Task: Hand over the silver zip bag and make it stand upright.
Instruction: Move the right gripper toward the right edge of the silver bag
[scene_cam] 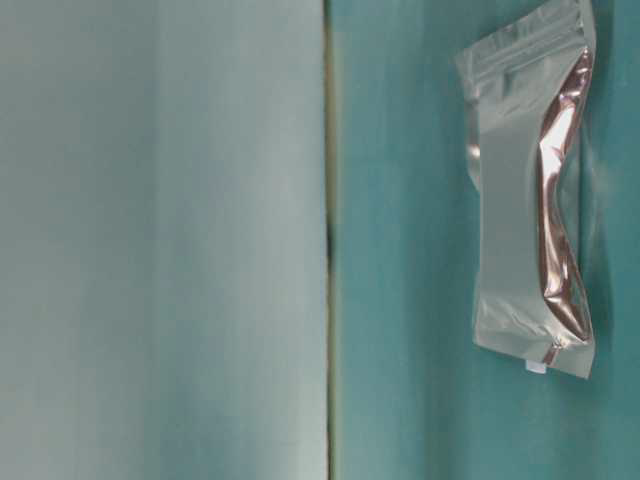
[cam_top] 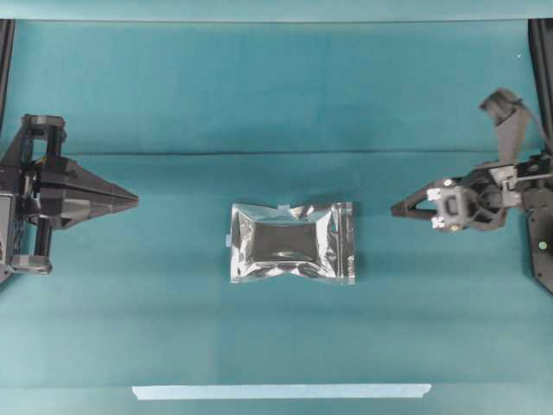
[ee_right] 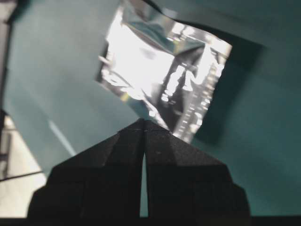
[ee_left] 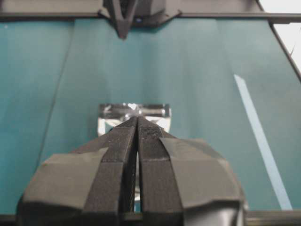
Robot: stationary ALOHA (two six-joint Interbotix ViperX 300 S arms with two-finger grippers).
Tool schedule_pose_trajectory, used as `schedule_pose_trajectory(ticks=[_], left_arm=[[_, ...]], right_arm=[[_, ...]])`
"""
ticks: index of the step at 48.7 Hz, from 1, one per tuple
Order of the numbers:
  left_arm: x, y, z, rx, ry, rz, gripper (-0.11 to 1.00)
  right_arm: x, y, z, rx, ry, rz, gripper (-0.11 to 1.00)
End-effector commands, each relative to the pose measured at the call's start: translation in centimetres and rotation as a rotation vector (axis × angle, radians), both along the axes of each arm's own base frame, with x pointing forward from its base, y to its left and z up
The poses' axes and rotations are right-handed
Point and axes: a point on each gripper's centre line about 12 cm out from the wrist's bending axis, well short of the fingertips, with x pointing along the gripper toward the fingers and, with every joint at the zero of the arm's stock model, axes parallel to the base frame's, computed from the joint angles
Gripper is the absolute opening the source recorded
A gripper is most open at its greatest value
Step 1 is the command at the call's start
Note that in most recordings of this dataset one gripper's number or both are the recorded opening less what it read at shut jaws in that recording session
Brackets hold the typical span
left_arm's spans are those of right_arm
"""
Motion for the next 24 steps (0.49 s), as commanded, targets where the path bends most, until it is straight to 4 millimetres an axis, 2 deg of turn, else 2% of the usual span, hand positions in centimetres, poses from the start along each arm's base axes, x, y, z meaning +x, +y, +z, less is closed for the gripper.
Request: schedule_pose_trajectory(ticks=[1, 9, 14, 17, 24], left_arm=[[0.3, 0.1, 1.1, 0.003, -0.028, 0.002, 0.00], [0.3, 0.0, 1.1, 0.003, -0.029, 0.001, -0.01], [0.3, 0.0, 1.1, 0.001, -0.025, 0.001, 0.00], [0.3, 0.0, 0.9, 0.000, -0.015, 0.002, -0.01], [0.3, 0.0, 0.8, 0.000, -0.009, 0.002, 0.00]], right_arm=[[0.8, 0.0, 0.0, 0.016, 0.014, -0.005, 0.00], [1.7, -0.1, -0.7, 0.022, 0.059, 0.001, 0.01], [2.3, -0.1, -1.0, 0.020, 0.071, 0.001, 0.09], [2.6, -0.1, -1.3, 0.018, 0.083, 0.003, 0.20], [2.8, -0.1, -2.0, 0.018, 0.104, 0.003, 0.60]])
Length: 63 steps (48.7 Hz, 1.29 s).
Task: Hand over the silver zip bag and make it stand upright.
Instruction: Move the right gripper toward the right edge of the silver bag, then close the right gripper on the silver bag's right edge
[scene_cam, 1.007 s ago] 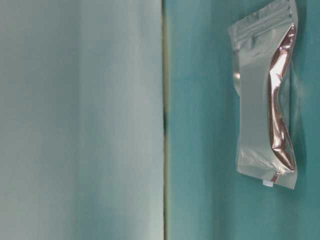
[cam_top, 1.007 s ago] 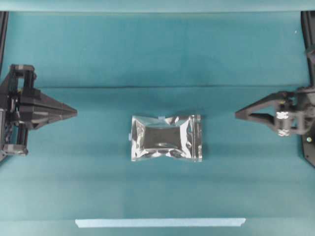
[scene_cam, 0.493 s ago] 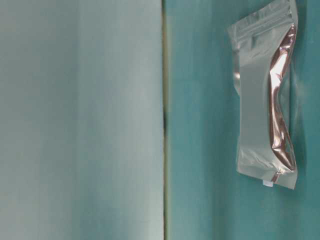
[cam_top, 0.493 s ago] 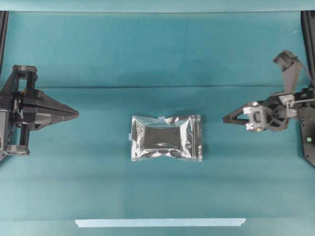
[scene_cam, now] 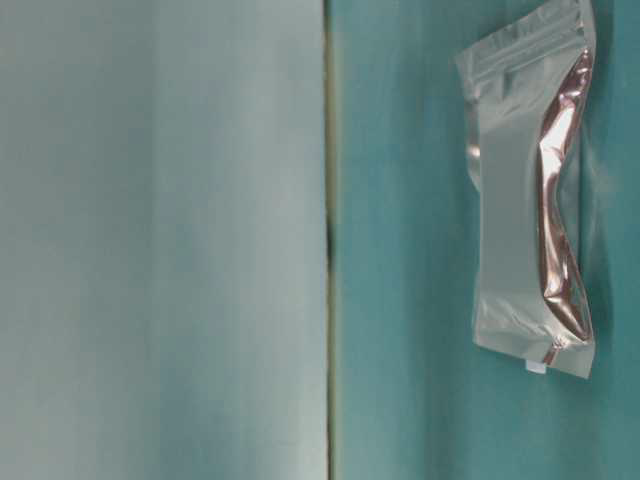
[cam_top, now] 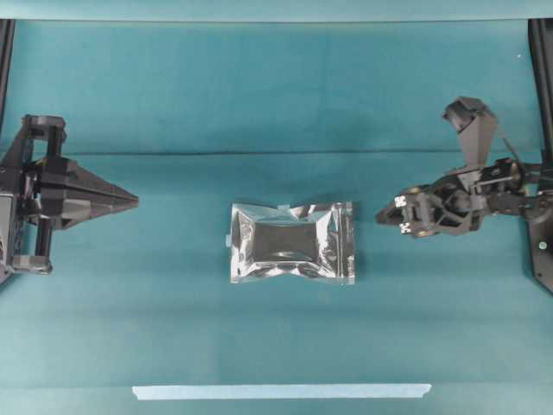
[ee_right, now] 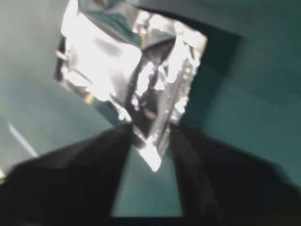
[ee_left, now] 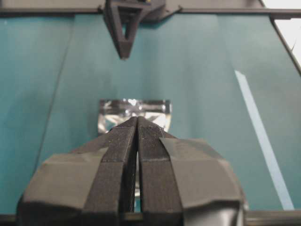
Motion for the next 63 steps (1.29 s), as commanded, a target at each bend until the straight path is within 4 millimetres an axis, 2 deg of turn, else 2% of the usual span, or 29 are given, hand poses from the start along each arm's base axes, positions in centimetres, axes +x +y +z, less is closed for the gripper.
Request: schedule_pose_trajectory(ticks=[1, 5, 9, 20, 35, 56, 63], left_arm=[[0.3, 0.1, 1.1, 0.003, -0.028, 0.002, 0.00], [0.3, 0.1, 1.0, 0.001, -0.021, 0.003, -0.01], [0.4, 0.0, 0.9, 0.001, -0.017, 0.001, 0.00], [0.6, 0.1, 0.7, -0.002, -0.008, 0.003, -0.01], [0.6, 0.1, 0.6, 0.000, -0.006, 0.003, 0.00], [0.6, 0.1, 0.6, -0.005, -0.003, 0.003, 0.00], [0.6, 0.0, 0.6, -0.006, -0.003, 0.002, -0.01]], right_arm=[[0.5, 0.1, 0.3, -0.002, -0.016, 0.000, 0.66], [0.6, 0.2, 0.2, -0.005, -0.024, -0.002, 0.86], [0.6, 0.2, 0.1, 0.007, -0.024, -0.016, 0.93], [0.8, 0.7, -1.2, 0.023, -0.020, -0.044, 0.92], [1.9, 2.5, -3.8, 0.049, -0.039, -0.089, 0.92], [2.6, 2.3, -6.0, 0.042, -0.042, -0.150, 0.92], [3.3, 2.2, -6.1, 0.045, -0.063, -0.169, 0.92]])
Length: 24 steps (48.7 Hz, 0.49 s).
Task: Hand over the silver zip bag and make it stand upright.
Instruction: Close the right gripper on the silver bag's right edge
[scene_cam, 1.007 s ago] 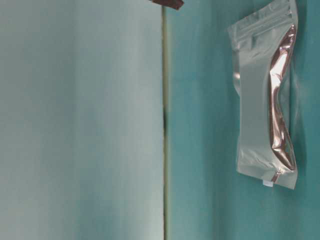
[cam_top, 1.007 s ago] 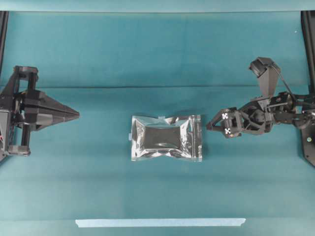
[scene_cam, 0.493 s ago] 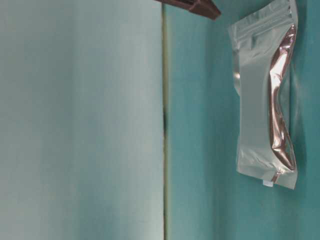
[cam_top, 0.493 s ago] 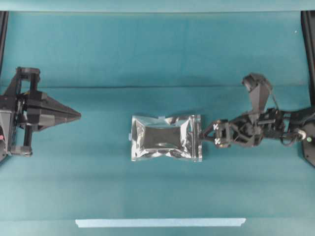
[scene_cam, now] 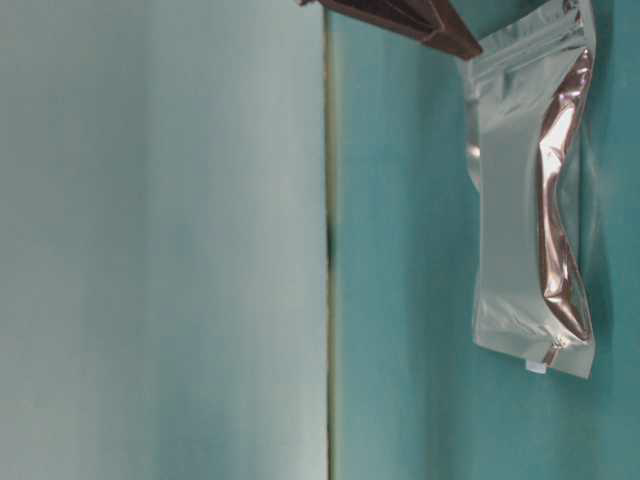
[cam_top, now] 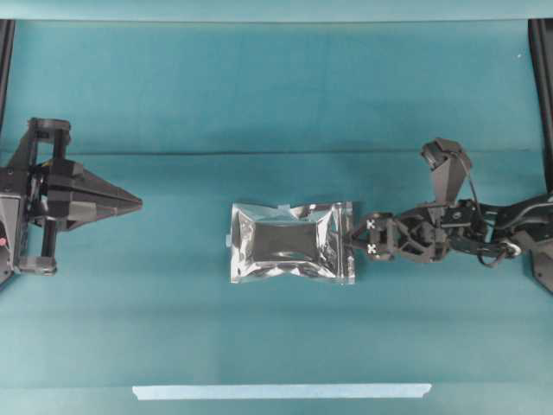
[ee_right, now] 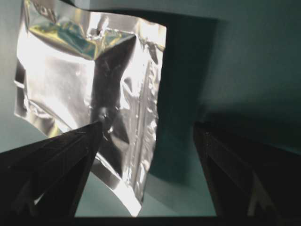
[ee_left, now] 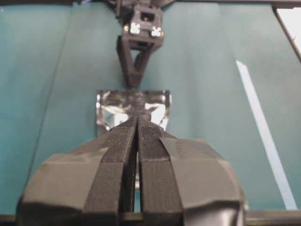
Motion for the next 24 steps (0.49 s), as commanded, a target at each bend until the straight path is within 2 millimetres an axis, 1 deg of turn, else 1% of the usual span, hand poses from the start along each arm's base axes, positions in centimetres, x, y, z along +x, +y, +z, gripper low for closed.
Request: schedule_pose_trajectory(ticks=[1, 24], left_arm=[[0.3, 0.0, 1.0, -0.002, -0.028, 0.000, -0.01], [-0.2, 0.0, 0.9, -0.001, 0.003, 0.001, -0.01]], right_arm=[[0.8, 0.0, 0.4, 0.007, -0.035, -0.019, 0.92], [3.7, 0.6, -0.7, 0.012, -0.027, -0.015, 0.92]])
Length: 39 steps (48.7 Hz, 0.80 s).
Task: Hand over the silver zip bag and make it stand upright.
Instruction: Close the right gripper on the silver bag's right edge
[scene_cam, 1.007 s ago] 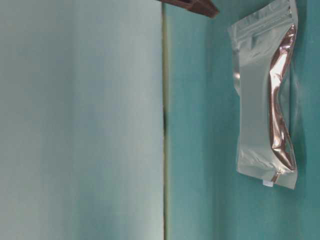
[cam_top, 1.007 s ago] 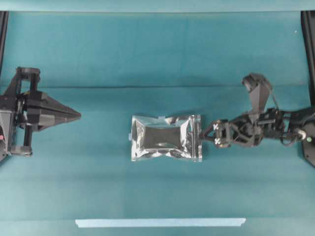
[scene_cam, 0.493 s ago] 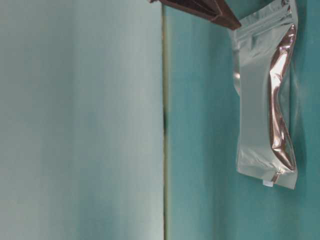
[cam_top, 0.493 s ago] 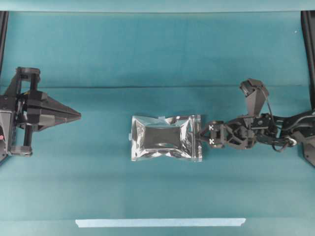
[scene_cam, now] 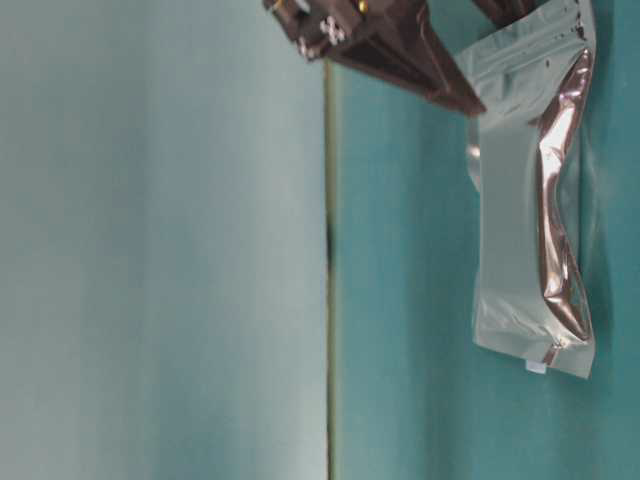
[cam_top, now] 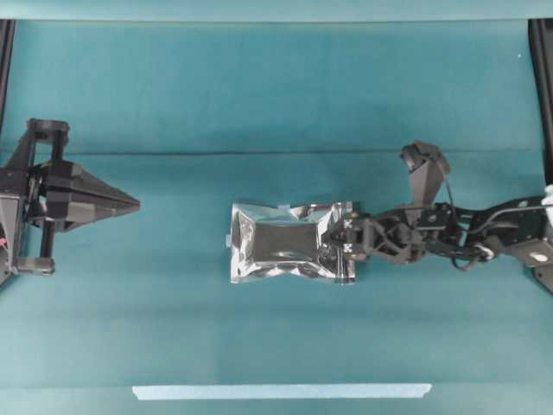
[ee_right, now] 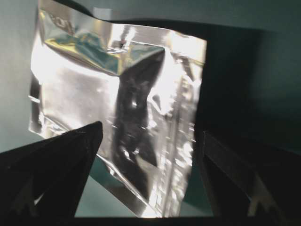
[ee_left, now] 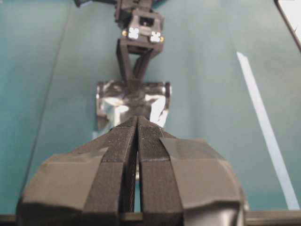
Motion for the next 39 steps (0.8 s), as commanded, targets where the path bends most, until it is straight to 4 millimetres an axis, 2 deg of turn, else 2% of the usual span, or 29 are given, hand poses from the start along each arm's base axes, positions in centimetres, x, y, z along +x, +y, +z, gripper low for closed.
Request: schedule_pose_trajectory(ticks=[1, 27, 33, 39], left_arm=[[0.12, 0.00, 1.04, 0.000, -0.026, 0.000, 0.00], [-0.35, 0.01, 1.05, 0.000, -0.017, 0.000, 0.00], [-0.35, 0.01, 1.05, 0.000, -0.017, 0.000, 0.00], [-0.35, 0.01, 1.05, 0.001, -0.017, 0.000, 0.00]], right_arm=[[0.95, 0.45, -0.08, 0.008, -0.012, 0.003, 0.92], [0.44, 1.30, -0.69, 0.040, -0.013, -0.010, 0.90], [0.48, 1.27, -0.63, 0.039, -0.019, -0.012, 0.82], [0.53, 1.27, -0.60, 0.048, -0.022, -0.020, 0.67]])
